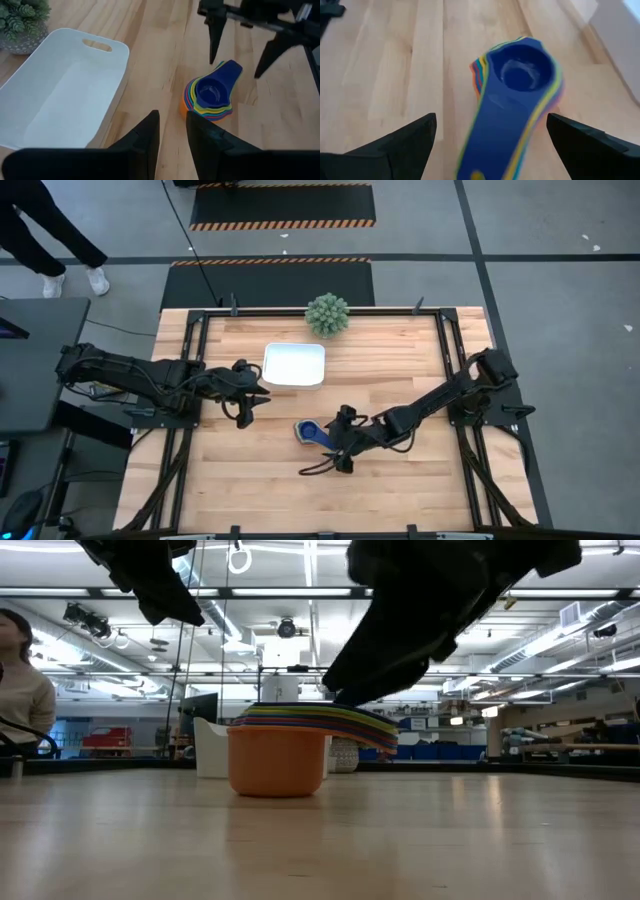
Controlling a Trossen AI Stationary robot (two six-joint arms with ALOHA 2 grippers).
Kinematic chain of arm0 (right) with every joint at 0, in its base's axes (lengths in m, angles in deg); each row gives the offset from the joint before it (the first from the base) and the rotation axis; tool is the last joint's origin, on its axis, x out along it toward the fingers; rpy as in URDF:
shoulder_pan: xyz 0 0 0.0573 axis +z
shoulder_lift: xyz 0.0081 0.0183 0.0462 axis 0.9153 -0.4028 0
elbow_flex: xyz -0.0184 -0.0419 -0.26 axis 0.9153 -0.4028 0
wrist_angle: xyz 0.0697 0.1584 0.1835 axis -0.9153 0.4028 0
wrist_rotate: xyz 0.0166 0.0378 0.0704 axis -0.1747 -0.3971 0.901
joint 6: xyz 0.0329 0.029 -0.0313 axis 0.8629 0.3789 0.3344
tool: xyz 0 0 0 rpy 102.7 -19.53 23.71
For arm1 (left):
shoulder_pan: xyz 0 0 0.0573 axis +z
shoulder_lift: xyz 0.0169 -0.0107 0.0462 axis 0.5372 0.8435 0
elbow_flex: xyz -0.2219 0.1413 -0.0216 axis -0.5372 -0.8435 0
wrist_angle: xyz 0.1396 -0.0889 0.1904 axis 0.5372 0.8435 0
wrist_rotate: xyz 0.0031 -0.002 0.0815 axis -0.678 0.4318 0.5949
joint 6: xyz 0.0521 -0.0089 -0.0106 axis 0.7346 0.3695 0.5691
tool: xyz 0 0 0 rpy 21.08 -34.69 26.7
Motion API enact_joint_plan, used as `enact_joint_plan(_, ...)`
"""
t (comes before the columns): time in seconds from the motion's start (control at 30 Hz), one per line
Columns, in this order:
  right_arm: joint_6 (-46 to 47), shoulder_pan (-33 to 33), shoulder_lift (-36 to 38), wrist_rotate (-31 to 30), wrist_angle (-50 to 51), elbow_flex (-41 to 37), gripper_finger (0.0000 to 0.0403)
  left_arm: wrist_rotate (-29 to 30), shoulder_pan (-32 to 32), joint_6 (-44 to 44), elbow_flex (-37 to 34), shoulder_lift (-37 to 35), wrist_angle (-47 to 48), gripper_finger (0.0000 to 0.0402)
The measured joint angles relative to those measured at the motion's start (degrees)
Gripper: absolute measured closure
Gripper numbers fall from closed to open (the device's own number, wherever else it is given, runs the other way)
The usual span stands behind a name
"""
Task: Nest measuring cups in basket
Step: Put the stacked measuring cups into the white bin
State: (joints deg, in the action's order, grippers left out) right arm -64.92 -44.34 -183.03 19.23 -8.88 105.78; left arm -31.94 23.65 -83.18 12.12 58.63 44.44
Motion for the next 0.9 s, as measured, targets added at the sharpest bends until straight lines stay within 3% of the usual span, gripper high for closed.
enact_joint_plan(0.3,1.88,-1.04,-2.88,-1.65,7.99,2.08,0.0016,-1.46,-0.02,-0.76,0.0,0.0,0.44,0.0298)
enact_joint_plan(0.7,0.1,-3.86,-2.74,7.16,8.69,2.1,0.0034,-1.44,-0.02,-0.59,0.0,0.0,0.11,0.0298)
enact_joint_plan(0.9,-0.93,-3.57,-2.74,6.59,8.54,2.19,0.0048,-3.89,-0.61,-3.1,0.0,1.0,0.1,0.0298)
